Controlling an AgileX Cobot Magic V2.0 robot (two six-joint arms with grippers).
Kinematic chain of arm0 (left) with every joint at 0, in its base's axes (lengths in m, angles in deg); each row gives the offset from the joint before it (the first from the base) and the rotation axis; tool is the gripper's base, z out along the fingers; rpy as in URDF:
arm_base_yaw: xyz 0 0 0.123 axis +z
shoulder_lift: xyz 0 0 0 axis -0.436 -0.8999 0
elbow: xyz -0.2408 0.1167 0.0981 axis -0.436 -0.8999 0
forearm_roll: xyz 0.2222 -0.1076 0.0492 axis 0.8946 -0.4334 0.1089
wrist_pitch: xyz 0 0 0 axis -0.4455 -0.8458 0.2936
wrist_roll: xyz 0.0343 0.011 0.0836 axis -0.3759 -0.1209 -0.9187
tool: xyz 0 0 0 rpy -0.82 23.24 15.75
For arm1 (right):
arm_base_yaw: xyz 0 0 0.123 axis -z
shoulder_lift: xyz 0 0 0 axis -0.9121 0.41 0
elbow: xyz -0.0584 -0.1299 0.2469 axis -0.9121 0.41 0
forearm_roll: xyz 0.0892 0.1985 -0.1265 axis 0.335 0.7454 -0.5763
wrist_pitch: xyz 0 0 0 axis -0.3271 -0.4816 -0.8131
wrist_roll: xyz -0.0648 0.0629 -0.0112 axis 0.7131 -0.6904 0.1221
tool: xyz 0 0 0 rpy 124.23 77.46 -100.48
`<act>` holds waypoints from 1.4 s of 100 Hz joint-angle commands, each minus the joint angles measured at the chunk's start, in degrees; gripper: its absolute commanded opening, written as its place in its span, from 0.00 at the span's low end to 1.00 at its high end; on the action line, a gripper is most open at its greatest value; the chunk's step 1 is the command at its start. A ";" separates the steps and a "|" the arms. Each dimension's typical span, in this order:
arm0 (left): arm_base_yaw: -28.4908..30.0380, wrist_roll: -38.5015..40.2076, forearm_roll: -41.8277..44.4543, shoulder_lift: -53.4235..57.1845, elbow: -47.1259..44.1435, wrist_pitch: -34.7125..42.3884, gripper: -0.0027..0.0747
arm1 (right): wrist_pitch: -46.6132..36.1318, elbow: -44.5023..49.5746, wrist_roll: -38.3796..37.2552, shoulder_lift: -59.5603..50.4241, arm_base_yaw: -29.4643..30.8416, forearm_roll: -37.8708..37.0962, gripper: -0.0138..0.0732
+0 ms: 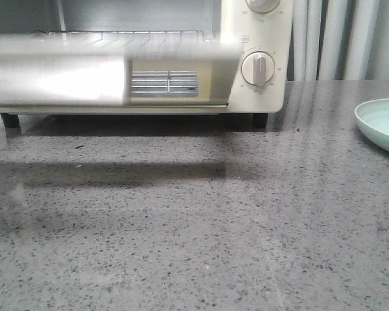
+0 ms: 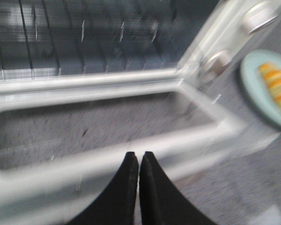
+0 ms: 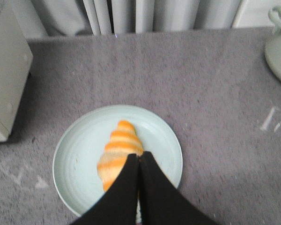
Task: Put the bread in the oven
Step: 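Hook the oven door handle with the left gripper and pull it down open, then lower the right gripper over the croissant on the blue plate and grasp it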
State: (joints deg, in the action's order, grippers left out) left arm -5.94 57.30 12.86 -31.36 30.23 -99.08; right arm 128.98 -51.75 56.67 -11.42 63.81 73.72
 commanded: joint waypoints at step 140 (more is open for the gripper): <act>-0.01 -1.57 -0.71 17.54 2.36 -2.13 0.01 | -1.19 -1.78 0.35 38.53 0.05 0.68 0.63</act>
State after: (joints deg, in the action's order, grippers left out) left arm -5.94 55.79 12.73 -13.47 30.82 -104.98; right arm 128.87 -51.83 56.77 27.98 63.81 74.62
